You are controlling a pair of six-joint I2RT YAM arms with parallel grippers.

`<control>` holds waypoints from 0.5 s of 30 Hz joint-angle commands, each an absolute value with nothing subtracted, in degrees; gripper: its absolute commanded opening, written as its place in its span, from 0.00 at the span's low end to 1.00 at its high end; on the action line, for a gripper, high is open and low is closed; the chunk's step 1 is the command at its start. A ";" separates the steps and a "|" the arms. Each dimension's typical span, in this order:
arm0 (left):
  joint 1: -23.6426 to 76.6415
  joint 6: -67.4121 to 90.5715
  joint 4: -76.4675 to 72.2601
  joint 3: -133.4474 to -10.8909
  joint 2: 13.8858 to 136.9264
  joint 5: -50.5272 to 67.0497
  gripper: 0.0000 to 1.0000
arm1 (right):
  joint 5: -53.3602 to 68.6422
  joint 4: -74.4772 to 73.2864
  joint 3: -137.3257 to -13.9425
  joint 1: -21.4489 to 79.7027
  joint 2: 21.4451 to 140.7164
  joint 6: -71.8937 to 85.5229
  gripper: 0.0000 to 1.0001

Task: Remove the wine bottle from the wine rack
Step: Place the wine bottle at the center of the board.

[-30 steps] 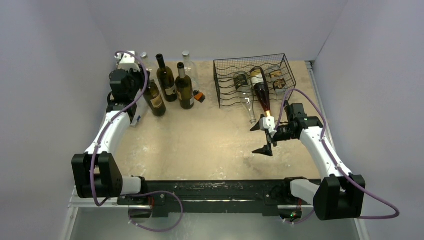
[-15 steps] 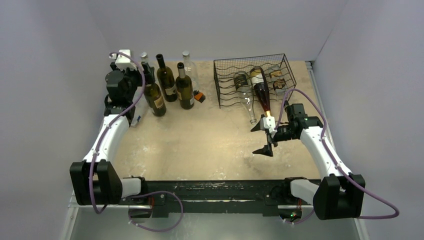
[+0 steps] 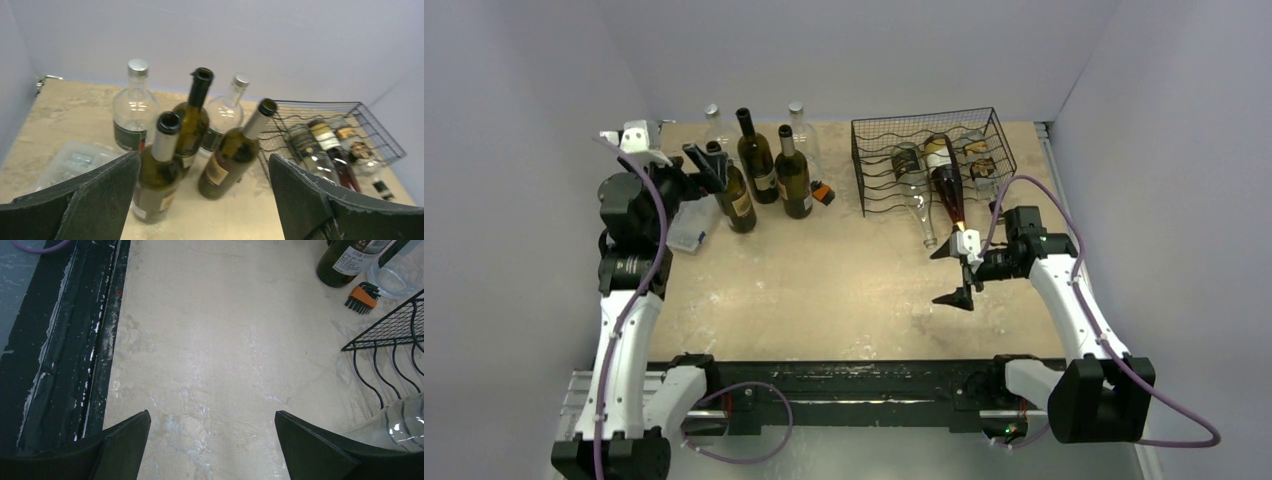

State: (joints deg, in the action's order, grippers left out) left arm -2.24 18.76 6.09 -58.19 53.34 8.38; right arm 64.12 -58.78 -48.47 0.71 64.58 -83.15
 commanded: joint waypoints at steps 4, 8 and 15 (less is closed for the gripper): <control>-2.55 27.37 15.44 -50.85 41.65 21.76 1.00 | 67.01 -55.99 -52.36 -2.09 61.11 -75.71 0.99; -2.55 27.25 18.91 -47.54 39.33 30.60 1.00 | 64.91 -47.63 -51.70 -2.20 57.84 -62.87 0.99; 2.45 21.90 21.05 -43.64 37.03 32.99 1.00 | 60.21 -36.24 -48.35 -2.28 52.06 -47.18 0.99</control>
State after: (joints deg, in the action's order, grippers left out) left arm -1.65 25.17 19.46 -44.73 38.94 30.37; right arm 63.07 -45.30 -49.60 -1.96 54.83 -59.48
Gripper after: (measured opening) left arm 0.998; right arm 0.987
